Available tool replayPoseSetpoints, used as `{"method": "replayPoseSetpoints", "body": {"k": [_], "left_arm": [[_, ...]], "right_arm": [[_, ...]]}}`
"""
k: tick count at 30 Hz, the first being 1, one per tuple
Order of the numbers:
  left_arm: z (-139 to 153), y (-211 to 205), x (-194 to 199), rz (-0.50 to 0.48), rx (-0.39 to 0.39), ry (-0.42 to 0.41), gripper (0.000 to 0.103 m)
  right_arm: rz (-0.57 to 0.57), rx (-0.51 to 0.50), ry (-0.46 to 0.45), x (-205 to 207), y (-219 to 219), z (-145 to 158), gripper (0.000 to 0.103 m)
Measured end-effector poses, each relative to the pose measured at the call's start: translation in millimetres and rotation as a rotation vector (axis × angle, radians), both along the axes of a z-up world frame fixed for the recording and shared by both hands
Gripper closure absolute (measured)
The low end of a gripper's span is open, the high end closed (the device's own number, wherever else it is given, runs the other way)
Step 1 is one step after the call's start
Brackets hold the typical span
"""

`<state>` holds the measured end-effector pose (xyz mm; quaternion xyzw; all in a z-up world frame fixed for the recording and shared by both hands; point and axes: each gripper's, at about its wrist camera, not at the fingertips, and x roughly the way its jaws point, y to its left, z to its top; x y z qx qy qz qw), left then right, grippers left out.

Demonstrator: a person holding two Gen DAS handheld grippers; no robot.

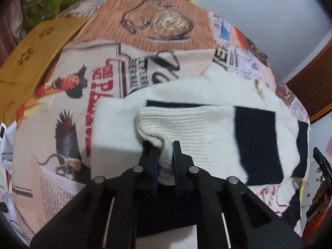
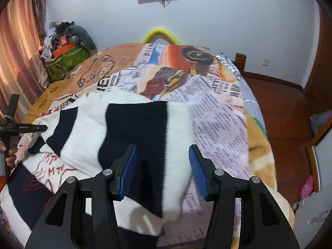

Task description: Fold small clothes

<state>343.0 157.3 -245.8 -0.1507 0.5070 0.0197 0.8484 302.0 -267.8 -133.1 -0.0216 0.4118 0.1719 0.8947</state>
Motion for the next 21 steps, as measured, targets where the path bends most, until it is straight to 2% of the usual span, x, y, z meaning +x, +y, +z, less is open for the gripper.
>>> {"method": "replayPoseSetpoints", "body": {"k": [3, 6, 10, 14, 21], "left_arm": [[26, -3, -10, 0.003, 0.037, -0.074, 0.093], [55, 3, -20, 0.021, 0.034, -0.146, 0.093], [76, 13, -29, 0.047, 0.067, -0.186, 0.093], [62, 21, -34, 0.060, 0.081, -0.138, 0.093], [4, 38, -43, 0.110, 0.039, 0.000, 0.093]], "right_arm": [[-0.006, 0.013, -0.011, 0, -2, 2, 0.056], [0.003, 0.027, -0.023, 1, 2, 4, 0.056], [0.031, 0.046, -0.033, 6, 12, 3, 0.056], [0.060, 0.063, -0.030, 12, 25, 0, 0.056], [0.089, 0.030, -0.006, 23, 43, -17, 0.056]]}}
